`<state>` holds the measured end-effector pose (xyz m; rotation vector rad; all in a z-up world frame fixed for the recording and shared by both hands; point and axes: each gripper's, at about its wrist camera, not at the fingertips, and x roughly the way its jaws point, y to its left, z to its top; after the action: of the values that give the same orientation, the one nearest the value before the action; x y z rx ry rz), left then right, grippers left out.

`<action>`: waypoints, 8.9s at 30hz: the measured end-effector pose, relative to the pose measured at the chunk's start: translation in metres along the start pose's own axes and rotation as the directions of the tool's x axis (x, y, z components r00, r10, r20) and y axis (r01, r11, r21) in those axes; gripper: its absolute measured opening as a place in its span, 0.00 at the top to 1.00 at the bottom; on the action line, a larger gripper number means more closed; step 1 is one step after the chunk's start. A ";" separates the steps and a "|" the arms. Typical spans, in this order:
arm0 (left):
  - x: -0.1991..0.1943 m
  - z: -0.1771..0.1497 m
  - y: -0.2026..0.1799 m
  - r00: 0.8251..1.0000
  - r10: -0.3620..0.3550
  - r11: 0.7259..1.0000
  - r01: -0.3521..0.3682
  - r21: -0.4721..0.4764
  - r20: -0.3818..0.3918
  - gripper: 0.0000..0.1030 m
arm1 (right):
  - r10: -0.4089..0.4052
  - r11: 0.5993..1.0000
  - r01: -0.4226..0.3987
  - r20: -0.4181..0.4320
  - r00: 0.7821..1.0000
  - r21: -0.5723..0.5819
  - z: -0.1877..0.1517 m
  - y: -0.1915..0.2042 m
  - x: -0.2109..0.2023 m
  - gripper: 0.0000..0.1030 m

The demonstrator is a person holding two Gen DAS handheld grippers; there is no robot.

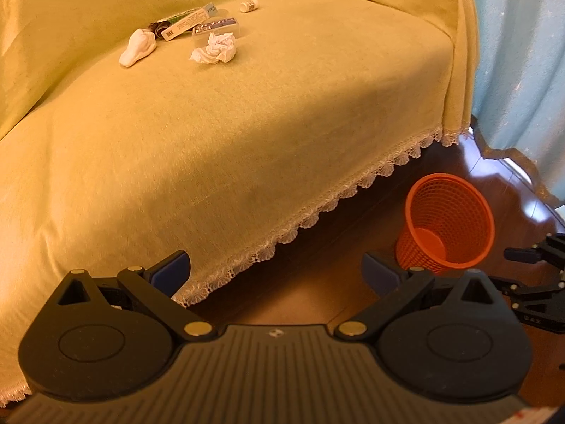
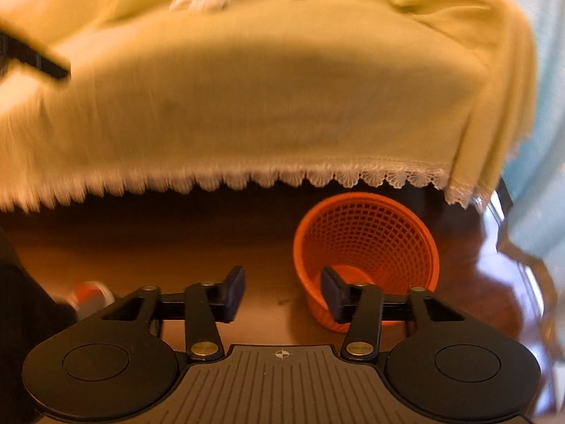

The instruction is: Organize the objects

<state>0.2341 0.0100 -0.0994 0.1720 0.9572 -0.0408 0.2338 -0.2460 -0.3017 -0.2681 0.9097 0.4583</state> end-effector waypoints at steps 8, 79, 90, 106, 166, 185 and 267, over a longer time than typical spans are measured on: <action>0.030 0.009 0.019 0.999 0.023 0.999 -0.022 0.024 -0.032 0.01 | -0.035 0.968 0.003 -0.123 0.992 -0.251 -0.026 -0.009 0.079 0.62; -0.016 0.226 0.179 0.996 -0.019 0.989 0.006 -0.150 -0.090 0.01 | 0.068 0.317 -0.036 -0.015 0.998 -0.948 0.288 0.010 -0.154 0.94; 0.038 0.259 0.191 0.992 -0.090 0.987 0.077 -0.143 -0.086 0.05 | 0.038 0.285 -0.117 -0.110 0.993 -0.951 0.342 -0.019 -0.106 0.94; 0.133 0.305 0.182 0.962 -0.234 0.972 0.235 -0.008 -0.142 0.24 | 0.020 0.319 -0.198 -0.202 0.979 -0.927 0.400 -0.038 -0.085 0.94; 0.052 0.436 0.114 0.867 -0.486 0.874 0.483 0.051 0.111 0.89 | 0.114 0.274 -0.269 -0.246 0.962 -0.923 0.421 -0.075 -0.083 0.93; 0.059 0.473 0.065 0.832 -0.549 0.836 0.545 0.060 0.077 0.72 | 0.136 0.277 -0.265 -0.235 0.962 -0.924 0.415 -0.080 -0.085 0.94; 0.131 0.375 0.218 0.929 -0.369 0.888 0.350 0.296 0.006 0.46 | -0.059 0.085 -0.315 -0.320 0.946 -0.945 0.451 -0.019 -0.052 0.93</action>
<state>0.6374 0.1691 0.0331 0.2607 0.9067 -0.5310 0.5294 -0.0908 0.0068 -1.6355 0.7363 1.2501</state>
